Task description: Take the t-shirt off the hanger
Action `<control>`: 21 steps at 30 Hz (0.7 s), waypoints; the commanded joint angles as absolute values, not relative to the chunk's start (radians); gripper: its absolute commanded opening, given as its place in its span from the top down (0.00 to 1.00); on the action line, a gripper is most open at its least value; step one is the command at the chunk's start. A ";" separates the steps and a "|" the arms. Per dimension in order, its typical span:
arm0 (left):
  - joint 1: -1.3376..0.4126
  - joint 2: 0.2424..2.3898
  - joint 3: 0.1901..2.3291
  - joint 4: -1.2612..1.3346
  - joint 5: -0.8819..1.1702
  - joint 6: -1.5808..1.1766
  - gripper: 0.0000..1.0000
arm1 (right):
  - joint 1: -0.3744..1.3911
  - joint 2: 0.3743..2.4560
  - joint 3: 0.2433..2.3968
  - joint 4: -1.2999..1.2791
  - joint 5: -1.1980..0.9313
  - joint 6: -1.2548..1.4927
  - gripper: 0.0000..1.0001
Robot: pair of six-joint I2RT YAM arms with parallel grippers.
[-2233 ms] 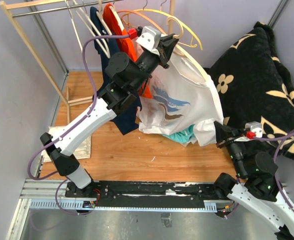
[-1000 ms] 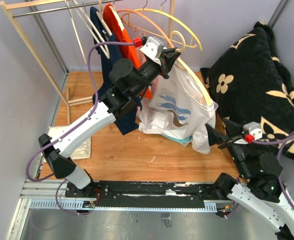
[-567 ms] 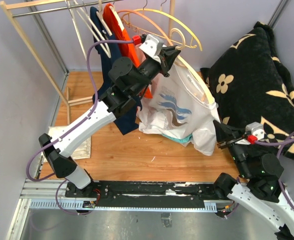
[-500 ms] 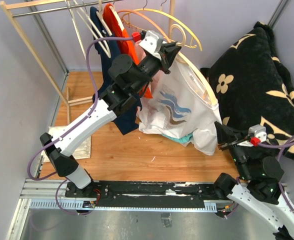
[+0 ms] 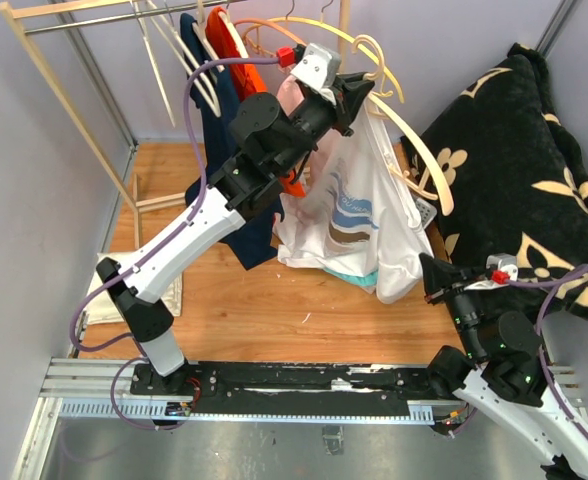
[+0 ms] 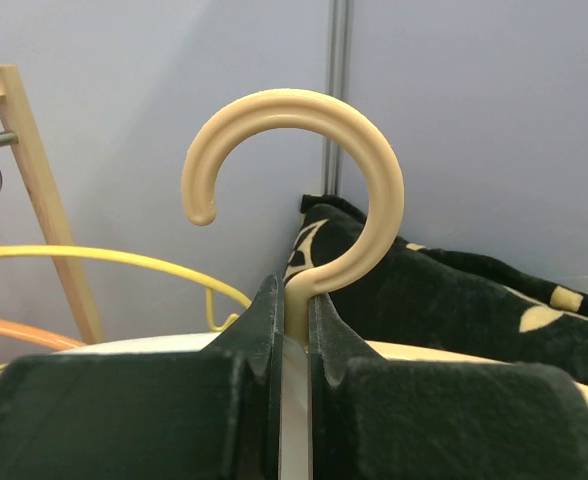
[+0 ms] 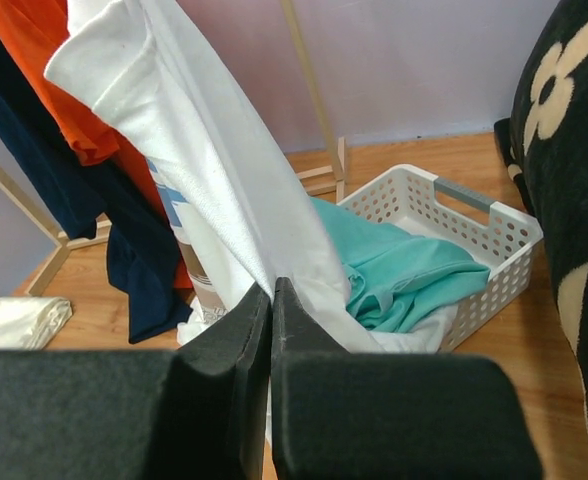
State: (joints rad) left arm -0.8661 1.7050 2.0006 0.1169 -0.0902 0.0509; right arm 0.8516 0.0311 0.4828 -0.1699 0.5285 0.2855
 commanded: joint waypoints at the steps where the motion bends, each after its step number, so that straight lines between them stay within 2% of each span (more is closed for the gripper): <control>1: -0.854 1.650 1.978 0.232 -0.111 0.068 1.00 | 0.862 0.037 0.477 -0.211 0.568 0.282 0.97; 2: -0.854 1.640 1.958 0.242 -0.104 0.069 1.00 | 0.863 0.040 0.482 -0.213 0.568 0.271 0.90; 5: -0.854 1.611 1.894 0.255 -0.094 0.075 0.99 | 0.863 0.046 0.509 -0.223 0.580 0.228 0.57; 8: -0.854 1.579 1.841 0.269 -0.094 0.083 0.99 | 0.862 0.043 0.552 -0.243 0.614 0.187 0.42; 12: -0.854 1.534 1.771 0.281 -0.076 0.100 1.00 | 0.862 0.047 0.623 -0.256 0.647 0.120 0.37; 21: -0.854 1.437 1.565 0.343 -0.048 0.117 0.99 | 0.862 0.135 0.826 -0.236 0.633 -0.048 0.38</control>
